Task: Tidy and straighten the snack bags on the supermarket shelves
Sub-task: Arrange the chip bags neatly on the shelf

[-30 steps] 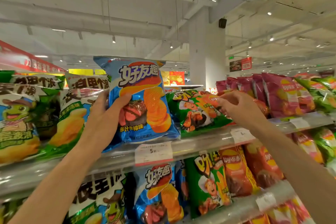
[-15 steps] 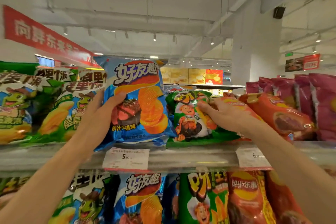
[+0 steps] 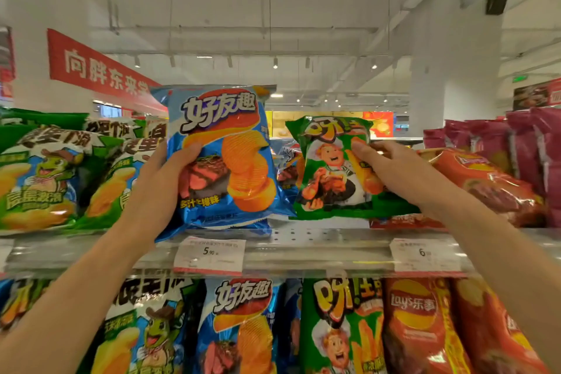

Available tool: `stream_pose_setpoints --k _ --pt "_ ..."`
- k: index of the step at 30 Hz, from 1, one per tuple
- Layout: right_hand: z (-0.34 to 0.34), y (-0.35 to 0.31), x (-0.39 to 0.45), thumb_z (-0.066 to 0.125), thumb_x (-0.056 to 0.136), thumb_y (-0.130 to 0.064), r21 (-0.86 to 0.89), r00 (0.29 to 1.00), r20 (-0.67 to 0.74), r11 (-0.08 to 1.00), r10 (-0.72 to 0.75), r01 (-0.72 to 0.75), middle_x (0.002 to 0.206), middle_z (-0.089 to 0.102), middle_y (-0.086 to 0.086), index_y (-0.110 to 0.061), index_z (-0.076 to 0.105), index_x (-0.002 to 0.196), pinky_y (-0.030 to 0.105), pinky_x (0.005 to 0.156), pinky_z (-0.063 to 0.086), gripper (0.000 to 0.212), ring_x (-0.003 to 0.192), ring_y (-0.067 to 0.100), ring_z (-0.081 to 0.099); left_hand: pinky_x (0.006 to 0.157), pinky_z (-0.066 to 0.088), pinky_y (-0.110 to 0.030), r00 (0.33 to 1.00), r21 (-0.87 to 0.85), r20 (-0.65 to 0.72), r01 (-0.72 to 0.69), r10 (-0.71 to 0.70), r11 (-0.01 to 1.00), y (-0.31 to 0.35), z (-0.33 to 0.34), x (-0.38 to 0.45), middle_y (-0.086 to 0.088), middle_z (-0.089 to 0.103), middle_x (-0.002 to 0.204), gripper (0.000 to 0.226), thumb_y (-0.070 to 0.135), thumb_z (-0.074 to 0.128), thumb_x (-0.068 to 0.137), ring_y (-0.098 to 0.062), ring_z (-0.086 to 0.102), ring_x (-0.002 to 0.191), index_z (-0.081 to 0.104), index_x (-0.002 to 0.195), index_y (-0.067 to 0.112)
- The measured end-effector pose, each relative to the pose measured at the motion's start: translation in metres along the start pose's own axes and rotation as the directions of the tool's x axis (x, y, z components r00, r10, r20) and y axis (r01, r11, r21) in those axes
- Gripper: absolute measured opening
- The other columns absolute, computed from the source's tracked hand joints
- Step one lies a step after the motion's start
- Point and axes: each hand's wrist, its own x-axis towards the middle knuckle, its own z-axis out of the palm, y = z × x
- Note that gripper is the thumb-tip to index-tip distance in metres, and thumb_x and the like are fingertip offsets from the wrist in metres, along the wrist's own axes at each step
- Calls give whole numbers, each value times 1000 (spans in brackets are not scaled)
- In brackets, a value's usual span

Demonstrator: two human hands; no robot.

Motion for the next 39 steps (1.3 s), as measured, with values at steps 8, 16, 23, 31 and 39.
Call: stream_pose_setpoints --k 8,16,23,31,39 --pt "-55 22 -15 45 89 -79 106 991 -134 994 30 -16 110 69 -5 -29 63 125 35 82 45 64 98 16 65 97 46 -27 998 96 62 -7 1 995 5 36 9 -1 72 117 58 53 66 91 -15 68 109 60 135 16" --pt "-88 48 -33 52 94 -67 211 988 -144 977 63 -31 94 79 -7 -29 70 108 37 92 55 45 90 17 75 78 47 -24 971 304 236 -102 29 947 9 114 12 9 70 105 29 45 54 102 -11 67 99 58 120 23" --pt "-82 61 -37 54 90 -72 218 992 -102 975 75 -51 107 74 -7 -33 66 120 39 93 54 50 97 17 72 81 49 -37 942 657 329 -173 -72 734 -14 143 5 -8 67 122 63 52 47 103 -21 62 94 30 151 15" --pt "-77 65 -42 53 89 -72 222 995 -79 974 65 -46 109 70 -11 -35 61 129 40 95 54 56 98 13 69 107 46 -46 888 795 441 -454 131 402 -13 136 -1 -5 29 160 61 49 52 101 -30 37 143 35 155 25" --pt "-73 59 -51 53 84 -76 236 996 -56 970 64 -49 113 70 -12 -34 57 137 31 80 53 67 98 9 68 117 33 -44 840 793 507 -366 -193 487 -12 147 1 -2 3 172 53 44 32 109 -31 28 152 25 160 30"
